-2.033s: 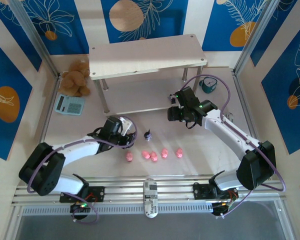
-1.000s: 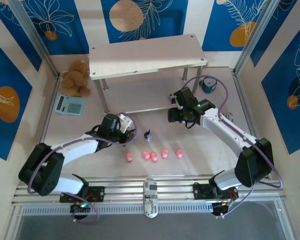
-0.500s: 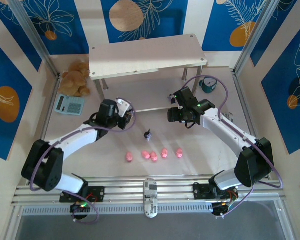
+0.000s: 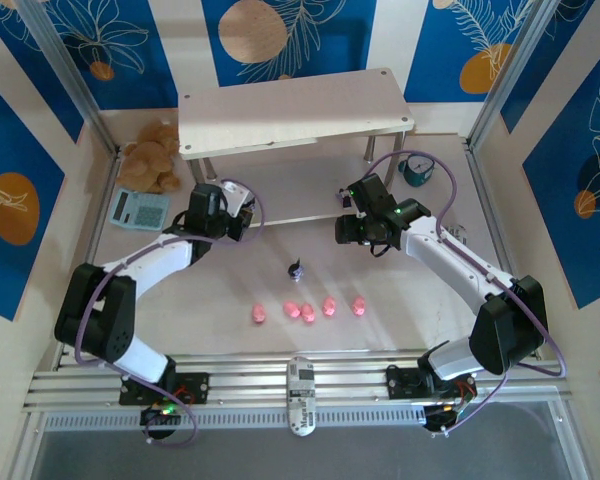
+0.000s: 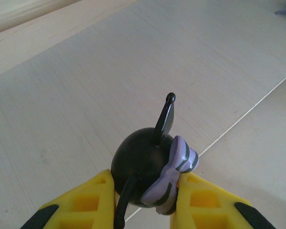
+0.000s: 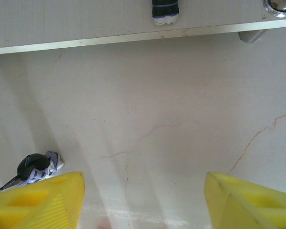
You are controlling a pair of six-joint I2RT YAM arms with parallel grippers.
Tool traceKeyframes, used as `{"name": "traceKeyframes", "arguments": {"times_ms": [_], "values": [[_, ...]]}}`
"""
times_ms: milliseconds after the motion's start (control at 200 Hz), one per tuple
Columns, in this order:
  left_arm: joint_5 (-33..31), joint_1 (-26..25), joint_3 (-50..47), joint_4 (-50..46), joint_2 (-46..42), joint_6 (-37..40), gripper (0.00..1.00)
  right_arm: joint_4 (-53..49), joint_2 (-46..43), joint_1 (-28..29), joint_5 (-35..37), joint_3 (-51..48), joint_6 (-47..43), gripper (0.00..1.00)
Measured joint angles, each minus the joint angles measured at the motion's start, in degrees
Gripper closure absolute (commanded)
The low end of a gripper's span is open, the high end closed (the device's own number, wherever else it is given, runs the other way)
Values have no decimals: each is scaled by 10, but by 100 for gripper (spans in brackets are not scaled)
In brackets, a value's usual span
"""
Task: Place and organize the plastic toys onto the shelf
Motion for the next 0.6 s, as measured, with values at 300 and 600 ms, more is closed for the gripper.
{"name": "traceKeyframes", "arguments": {"times_ms": [300, 600], "values": [[37, 5, 13, 36, 52, 2, 100, -5, 0, 4, -1, 3, 7, 32], [56, 19, 14, 55, 65, 10, 100, -13, 10, 10, -1, 16, 13, 32]]}}
